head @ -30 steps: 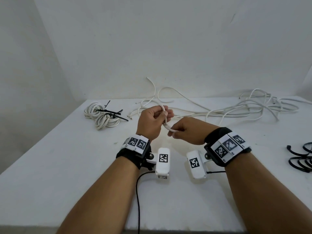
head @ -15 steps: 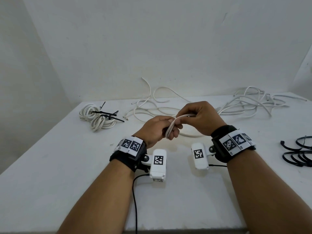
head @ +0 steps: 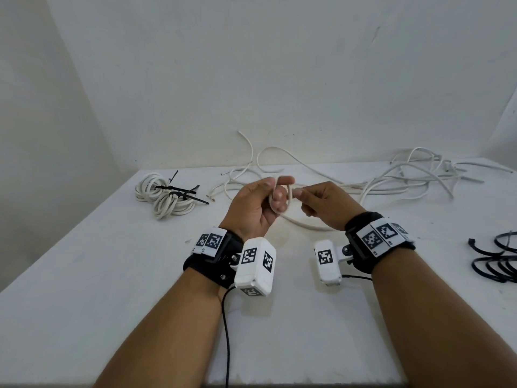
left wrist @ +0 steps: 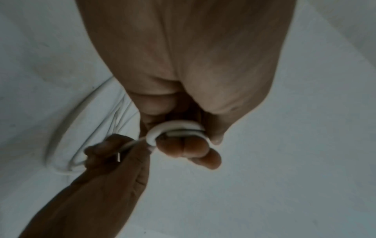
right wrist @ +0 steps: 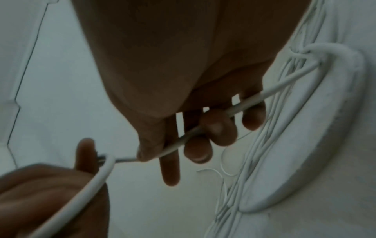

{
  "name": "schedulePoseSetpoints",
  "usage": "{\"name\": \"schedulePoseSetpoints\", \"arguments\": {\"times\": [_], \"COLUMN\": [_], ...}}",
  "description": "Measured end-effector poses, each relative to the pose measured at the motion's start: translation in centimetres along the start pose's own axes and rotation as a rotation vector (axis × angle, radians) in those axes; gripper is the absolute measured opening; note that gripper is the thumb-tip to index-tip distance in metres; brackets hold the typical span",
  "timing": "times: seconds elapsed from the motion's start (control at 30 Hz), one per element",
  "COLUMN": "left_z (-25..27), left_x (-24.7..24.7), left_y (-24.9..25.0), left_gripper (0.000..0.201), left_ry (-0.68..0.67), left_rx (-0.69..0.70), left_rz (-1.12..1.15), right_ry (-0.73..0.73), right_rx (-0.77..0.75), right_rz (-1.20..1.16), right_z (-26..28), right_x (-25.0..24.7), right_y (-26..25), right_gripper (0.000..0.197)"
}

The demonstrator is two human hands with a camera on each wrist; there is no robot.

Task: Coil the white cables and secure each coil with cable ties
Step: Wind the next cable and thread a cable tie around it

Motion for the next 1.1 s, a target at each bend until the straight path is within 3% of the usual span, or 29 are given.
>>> {"name": "schedulePoseSetpoints", "arguments": {"times": [0.13,0.23,0.33,0.5,0.57,0.63,0.7,0.77,0.97,1.1], "left_z": [-0.2,-0.3,-0.3,-0.2,-0.6,-0.7,-0.2,0.4,0.4,0.5], "left_x": [-1.7,-2.7,-3.1,-2.7,-2.3,-2.0,-1.3,-0.6,-0.3,0.2], "left_y": [0.7,0.5,0.1,0.7,0.1,-1.0,-1.8,-2.0,-2.4,-1.9], "left_gripper": [0.020,0.015,0.013,0.020,0.033,0.034,0.037,0.041,0.048,0.045], "left_ry": [0.151,0.247,0.293,0.242,0.125,-0.021,-0.124,-0.143,-0.090,-0.089], "left_rx": [0.065,0.100,0.126,0.207,0.165,0.057,-0.062,-0.144,-0.144,-0.171], "left_rz": [0.059,-0.024,-0.172,-0.869,-1.235,-1.391,-1.261,-1.054,-0.564,-0.294], "right_ry": [-0.192,-0.274,-0.350,-0.368,-0.323,-0.243,-0.132,-0.021,0.177,0.213], "right_rx": [0.054,0.063,0.049,-0.008,-0.060,-0.088,-0.135,-0.176,-0.200,-0.190], "right_rz": [0.178,0.276,0.334,0.393,0.380,0.298,0.188,0.106,-0.116,-0.217], "right_z": [0.0,-0.1,0.3,1.1,1.2,1.2,1.1,1.1,0.8,0.5], "right_x": [2.2,3.4,4.3,4.1,3.7,3.0,1.7,0.2,-2.6,-3.2], "right_y": [-0.2,-0.7,-0.9,-1.7,-2.5,-2.9,-3.3,-3.2,-2.0,-1.2], "right_gripper": [0.032,0.047,0.043,0.018,0.013,0.007,0.010,0.018,0.009,0.005]}}
Point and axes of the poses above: each hand's wrist, its own z-axis away from the middle knuckle, its own x-axis out of the palm, y = z × x, the point moved 7 cm from there along -z, towards the middle knuckle, and after that the axes turned 5 degrees about -z, right-handed, at the moved point
